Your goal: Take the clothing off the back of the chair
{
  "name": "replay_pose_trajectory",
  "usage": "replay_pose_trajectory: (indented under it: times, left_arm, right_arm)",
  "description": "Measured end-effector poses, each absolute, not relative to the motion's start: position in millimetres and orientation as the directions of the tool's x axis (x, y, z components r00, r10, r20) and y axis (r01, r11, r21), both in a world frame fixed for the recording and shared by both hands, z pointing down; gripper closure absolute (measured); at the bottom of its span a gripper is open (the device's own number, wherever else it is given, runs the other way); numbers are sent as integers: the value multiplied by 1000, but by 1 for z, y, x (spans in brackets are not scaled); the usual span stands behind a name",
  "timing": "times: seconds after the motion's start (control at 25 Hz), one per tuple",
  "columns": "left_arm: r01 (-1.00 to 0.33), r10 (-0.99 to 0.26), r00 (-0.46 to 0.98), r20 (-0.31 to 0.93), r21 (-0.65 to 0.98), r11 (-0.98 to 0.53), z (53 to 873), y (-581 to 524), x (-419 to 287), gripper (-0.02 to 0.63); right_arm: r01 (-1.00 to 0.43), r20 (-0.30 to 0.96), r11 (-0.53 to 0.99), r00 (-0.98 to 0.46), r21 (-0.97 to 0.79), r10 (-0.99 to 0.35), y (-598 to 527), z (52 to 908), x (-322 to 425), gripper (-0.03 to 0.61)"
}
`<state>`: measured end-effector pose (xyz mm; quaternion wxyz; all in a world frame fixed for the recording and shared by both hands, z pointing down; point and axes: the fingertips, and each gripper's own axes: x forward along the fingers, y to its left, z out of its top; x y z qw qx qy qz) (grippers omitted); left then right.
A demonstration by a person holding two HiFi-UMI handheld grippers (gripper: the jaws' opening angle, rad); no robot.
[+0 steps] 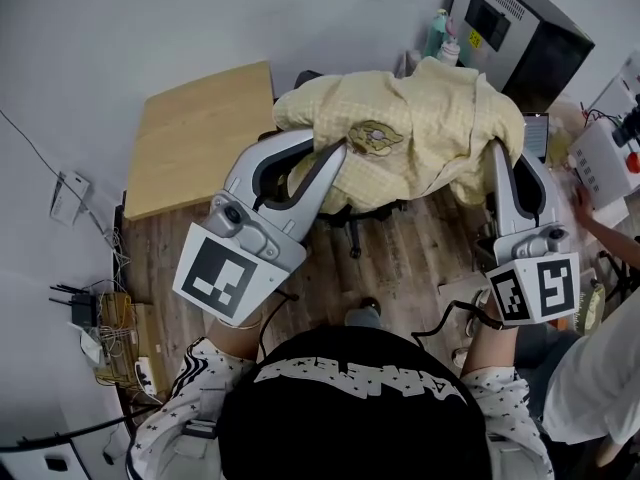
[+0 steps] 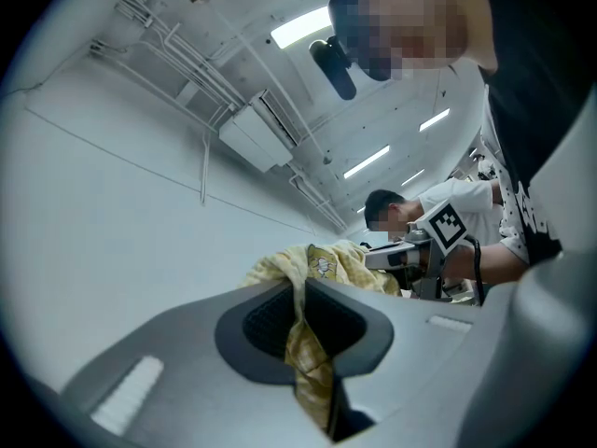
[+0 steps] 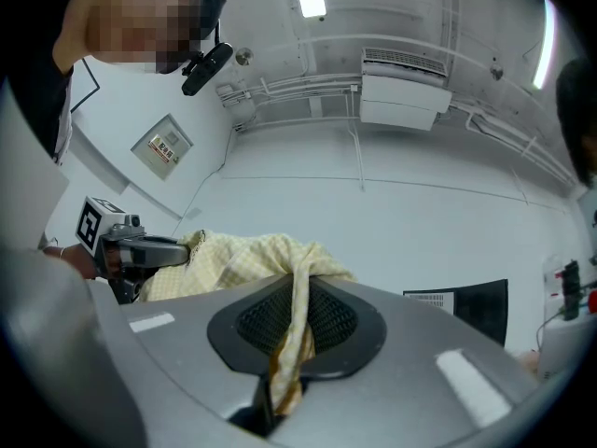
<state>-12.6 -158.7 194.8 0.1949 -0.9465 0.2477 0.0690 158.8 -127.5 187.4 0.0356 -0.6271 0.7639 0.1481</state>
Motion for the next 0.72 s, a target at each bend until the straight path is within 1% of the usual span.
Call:
replay_pose_trajectory:
  times: [0.24,0.72]
  left_arm:
    - [-486,-423,873,-244,-342,-804,190,-124,-48,584]
    - [-476,-396,876,-275,-356,-804,183,-119,-47,584]
  right_arm:
    - [-970,-258,147,-194,191,-946,-89,180,122,535]
    - [-972,-289,120,-176,201,-941,-77,174,122,535]
